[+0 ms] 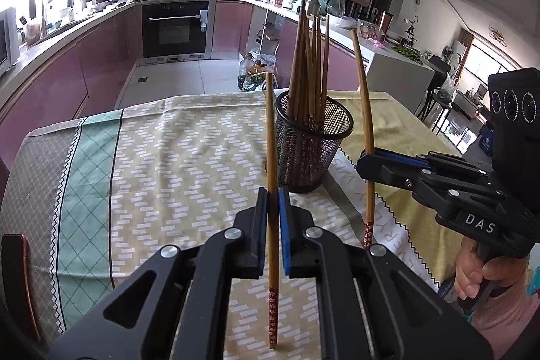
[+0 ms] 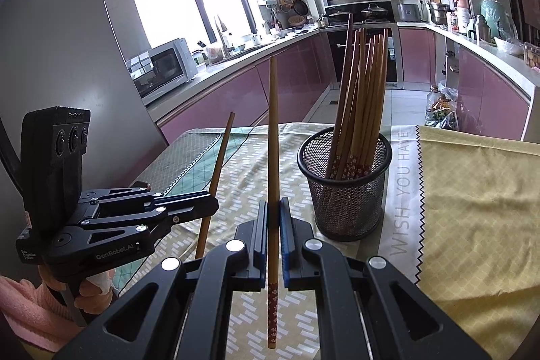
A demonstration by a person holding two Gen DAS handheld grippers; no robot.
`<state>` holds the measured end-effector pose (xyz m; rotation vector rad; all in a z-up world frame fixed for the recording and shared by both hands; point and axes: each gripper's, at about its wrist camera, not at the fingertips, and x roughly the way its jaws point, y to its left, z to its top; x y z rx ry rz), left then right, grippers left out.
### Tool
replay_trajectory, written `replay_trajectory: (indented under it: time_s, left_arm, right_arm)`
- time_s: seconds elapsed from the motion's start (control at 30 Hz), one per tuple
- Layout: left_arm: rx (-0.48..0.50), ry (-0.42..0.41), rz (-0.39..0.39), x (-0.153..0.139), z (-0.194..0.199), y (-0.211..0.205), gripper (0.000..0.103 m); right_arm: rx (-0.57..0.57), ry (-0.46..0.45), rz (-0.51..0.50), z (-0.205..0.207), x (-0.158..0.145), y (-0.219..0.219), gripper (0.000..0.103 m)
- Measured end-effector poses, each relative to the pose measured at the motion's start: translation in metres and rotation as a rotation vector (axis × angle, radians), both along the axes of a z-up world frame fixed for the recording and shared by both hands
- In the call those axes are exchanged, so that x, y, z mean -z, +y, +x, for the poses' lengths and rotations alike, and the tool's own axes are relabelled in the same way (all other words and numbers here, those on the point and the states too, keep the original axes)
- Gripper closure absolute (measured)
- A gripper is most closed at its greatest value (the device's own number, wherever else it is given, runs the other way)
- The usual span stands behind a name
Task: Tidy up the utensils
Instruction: 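Raise the chopstick upright with the left gripper while the right gripper raises its own, then carry the upright chopstick over the mesh cup with the left gripper while the right gripper follows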
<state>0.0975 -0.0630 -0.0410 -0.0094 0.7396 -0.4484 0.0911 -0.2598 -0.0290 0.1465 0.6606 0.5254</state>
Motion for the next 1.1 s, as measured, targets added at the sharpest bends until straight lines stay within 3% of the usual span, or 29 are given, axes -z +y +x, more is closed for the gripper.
replay_trajectory:
  time_s: [1.1]
  left_arm:
    - [0.017,-0.041,-0.012,-0.015,0.0,-0.005,0.095]
  right_arm:
    - [0.018,-0.042,0.011,0.003,-0.013,-0.002,0.097]
